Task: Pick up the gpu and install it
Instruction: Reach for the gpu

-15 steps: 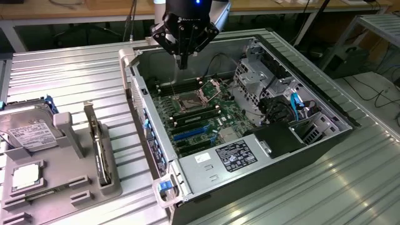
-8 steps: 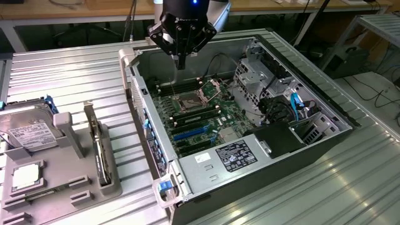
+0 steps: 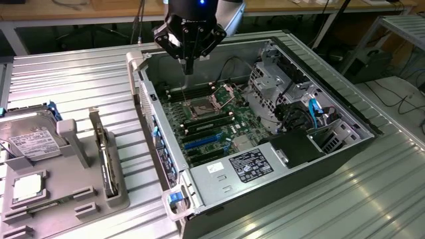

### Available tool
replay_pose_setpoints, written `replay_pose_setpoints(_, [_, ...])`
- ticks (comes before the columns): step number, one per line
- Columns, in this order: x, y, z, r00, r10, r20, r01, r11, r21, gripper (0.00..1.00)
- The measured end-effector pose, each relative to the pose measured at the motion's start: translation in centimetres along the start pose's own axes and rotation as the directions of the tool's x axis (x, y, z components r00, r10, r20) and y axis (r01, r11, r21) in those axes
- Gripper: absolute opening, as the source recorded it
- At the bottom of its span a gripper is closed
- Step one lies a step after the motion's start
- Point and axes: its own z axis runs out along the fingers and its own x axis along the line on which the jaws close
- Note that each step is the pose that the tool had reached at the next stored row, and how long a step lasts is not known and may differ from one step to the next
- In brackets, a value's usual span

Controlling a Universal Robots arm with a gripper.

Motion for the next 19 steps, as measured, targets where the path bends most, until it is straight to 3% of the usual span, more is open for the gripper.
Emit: replay_pose_setpoints(19, [2.0, -0.15, -0.06, 1.0000, 0.000, -0.0001, 0.000, 1.0000, 0.0000, 0.11])
